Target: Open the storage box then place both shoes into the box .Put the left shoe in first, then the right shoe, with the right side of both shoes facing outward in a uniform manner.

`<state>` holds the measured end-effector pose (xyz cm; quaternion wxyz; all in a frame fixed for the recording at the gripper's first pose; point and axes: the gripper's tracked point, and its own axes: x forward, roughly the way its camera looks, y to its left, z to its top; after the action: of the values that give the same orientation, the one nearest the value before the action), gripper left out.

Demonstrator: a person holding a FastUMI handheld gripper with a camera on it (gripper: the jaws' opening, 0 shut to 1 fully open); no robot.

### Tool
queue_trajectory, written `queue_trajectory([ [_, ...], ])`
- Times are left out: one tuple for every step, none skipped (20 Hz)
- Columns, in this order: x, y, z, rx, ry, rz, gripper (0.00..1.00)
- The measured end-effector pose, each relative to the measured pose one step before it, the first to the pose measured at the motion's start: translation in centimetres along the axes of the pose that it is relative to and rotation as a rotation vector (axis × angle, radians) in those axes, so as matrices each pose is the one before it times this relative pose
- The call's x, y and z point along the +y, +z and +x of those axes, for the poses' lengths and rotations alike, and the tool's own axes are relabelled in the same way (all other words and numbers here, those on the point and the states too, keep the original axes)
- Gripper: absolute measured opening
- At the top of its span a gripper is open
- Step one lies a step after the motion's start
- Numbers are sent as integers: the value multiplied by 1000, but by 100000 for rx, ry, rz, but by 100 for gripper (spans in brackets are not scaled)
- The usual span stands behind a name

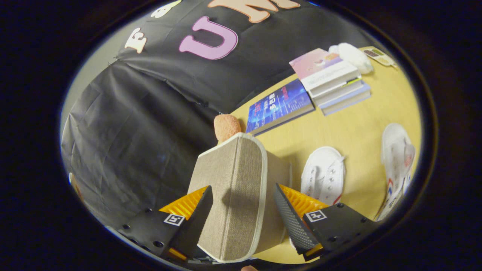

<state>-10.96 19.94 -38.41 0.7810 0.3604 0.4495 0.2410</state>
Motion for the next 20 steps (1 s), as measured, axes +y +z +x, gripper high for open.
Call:
queue_trajectory([
  [18,-436,213,934,1264,1648,99],
  [-92,-449,380,826,1264,1947,99],
  [-137,-379,165,430,1125,1995,99],
  [-20,-343,234,583,1384,2568,99],
  [4,-261,-95,452,1476,2910,100],
  [37,-308,328,684,1615,3280,100],
  [31,-254,29,436,1523,3129,100],
  [269,-87,87,99,1927,2381,100],
  [479,-158,-209,237,1768,1565,100],
  [198,30,-77,34,921,39,100],
  [337,-83,-461,682,1131,195,99],
  [358,-129,-209,767,1264,581,99],
  [424,-55,-437,486,898,296,99],
  [473,-64,-312,360,1376,286,98],
  [258,-108,-379,429,421,33,97],
  [566,-94,-401,618,1741,404,96],
  [600,-54,-345,-298,857,200,94],
  [499,17,-267,99,1162,-178,92],
  [562,-227,-276,675,734,-594,90],
  [453,-210,-110,1000,403,-819,90],
])
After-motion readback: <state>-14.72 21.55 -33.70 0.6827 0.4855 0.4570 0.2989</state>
